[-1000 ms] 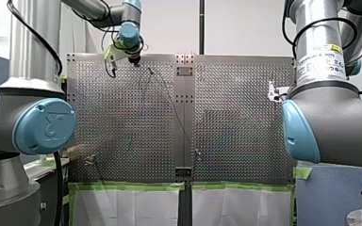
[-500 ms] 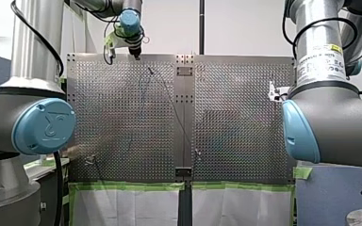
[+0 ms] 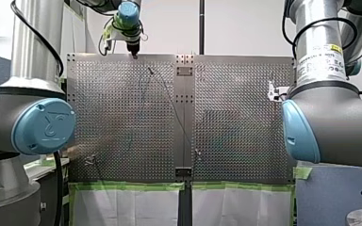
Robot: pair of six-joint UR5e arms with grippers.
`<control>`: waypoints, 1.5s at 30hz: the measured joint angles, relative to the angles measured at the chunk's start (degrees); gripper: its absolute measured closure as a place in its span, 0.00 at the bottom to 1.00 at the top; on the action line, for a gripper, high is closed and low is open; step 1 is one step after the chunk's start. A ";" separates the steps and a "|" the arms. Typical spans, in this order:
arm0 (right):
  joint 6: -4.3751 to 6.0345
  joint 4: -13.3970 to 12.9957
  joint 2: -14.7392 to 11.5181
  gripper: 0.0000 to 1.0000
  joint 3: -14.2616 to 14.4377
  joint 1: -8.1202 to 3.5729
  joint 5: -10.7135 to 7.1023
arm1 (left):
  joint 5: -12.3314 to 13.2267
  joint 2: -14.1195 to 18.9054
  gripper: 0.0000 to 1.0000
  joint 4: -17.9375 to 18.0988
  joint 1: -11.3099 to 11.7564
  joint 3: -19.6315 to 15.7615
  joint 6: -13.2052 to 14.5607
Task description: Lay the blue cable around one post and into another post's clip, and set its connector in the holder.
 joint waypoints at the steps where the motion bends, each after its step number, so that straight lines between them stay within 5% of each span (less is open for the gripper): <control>1: 0.00 0.00 0.00 0.01 0.00 0.02 -0.01 | 0.00 0.00 0.00 -0.18 -0.02 0.00 0.47; 17: 0.00 0.19 0.00 0.01 0.00 -0.08 -0.08 | 0.00 -0.02 0.00 -0.62 -0.31 0.02 1.80; 32: 0.00 0.64 -0.01 0.01 0.00 -0.09 -0.12 | -1.11 0.00 0.00 -0.54 -0.57 0.02 0.07; 45: -0.01 0.50 -0.01 0.01 0.01 -0.08 -0.12 | 4.60 0.00 0.00 1.77 -1.04 0.01 -3.69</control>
